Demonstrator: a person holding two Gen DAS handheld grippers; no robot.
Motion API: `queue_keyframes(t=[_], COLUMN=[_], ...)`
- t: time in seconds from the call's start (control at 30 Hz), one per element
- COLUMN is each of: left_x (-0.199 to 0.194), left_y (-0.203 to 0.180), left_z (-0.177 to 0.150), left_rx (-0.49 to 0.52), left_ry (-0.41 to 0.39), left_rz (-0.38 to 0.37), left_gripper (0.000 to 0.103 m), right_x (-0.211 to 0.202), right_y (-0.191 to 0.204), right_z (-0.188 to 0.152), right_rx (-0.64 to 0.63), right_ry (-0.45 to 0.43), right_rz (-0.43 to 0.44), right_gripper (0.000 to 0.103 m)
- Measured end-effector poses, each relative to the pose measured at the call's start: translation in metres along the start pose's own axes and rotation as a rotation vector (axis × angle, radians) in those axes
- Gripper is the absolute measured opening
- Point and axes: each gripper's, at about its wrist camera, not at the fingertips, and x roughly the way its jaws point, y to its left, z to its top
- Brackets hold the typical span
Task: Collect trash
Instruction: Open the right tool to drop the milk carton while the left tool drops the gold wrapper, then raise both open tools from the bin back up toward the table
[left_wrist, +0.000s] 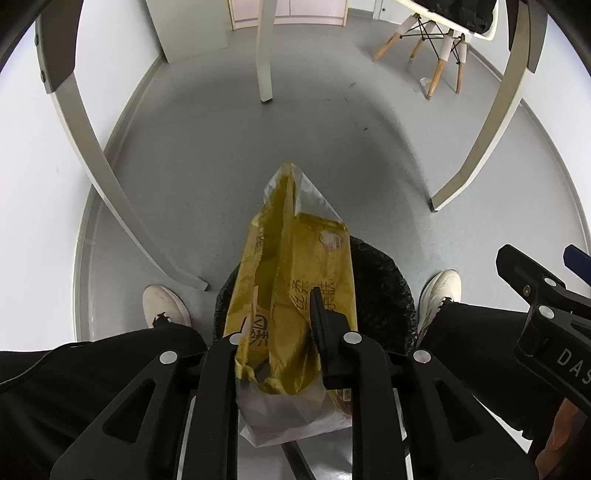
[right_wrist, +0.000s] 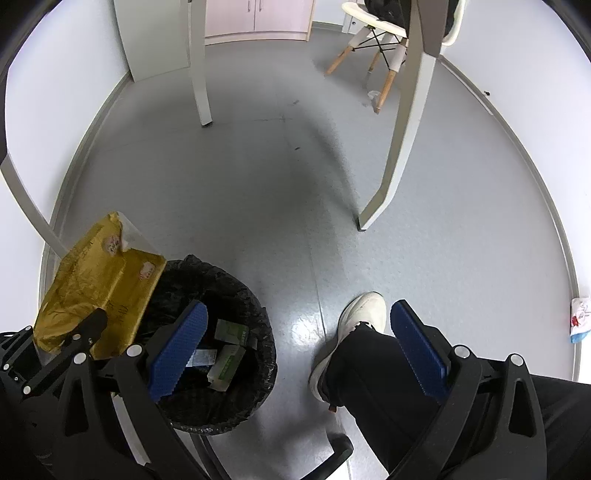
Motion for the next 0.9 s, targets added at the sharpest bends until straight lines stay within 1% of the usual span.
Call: queue_keyframes(t=[0.03,0.2,0.27,0.33,0.4,0.57,0.6,0.67,0.77,0.9], left_x=[0.0,-0.002,-0.005,-0.008,-0.011,-0.022,-0.025,-0.033,-0.043,-0.055], left_y=[0.001,0.003,0.005,0.007,0.01,0.015,0.017,0.02,0.023,0.026], left_z=[0.0,-0.002,-0.003,-0.003,-0.004,-0.007,-0.006,-0.008,-0.009,-0.012], left_rx=[0.001,-0.003,-0.008,-0.009,-0.012,-0.02,-0.021,-0.027,-0.036,-0.039], left_ry=[0.001,-0.005,-0.017,-0.028,-0.031,-0.059,-0.064,-0.084,-0.111,-0.131], left_rz=[0.003,0.013,0.022,0.03,0.034,0.051,0.051,0.053,0.054,0.058], left_gripper=[0.019,0.032,0.049,0.052,0.057,0.073,0.074,0.083,0.092,0.096], right_x=[0.0,-0.003,-0.004,-0.004,-0.006,-0.012,-0.014,-0.017,-0.024,-0.033], right_y=[0.002,0.006,0.008,0.011,0.013,0.016,0.017,0.018,0.017,0.018], right_z=[0.0,0.001,0.001,0.001,0.001,-0.001,-0.001,-0.001,-0.004,-0.007], right_rx=[-0.003,-0.013,-0.02,-0.028,-0.035,-0.056,-0.056,-0.055,-0.056,-0.065], right_ry=[-0.001,-0.003,-0.004,-0.006,-0.01,-0.03,-0.033,-0.038,-0.049,-0.068], right_rz=[0.003,0.013,0.017,0.019,0.017,0.014,0.015,0.018,0.018,0.019], right_gripper=[0.095,0.095,0.095,0.095,0.095,0.095,0.095,0.095,0.095,0.095])
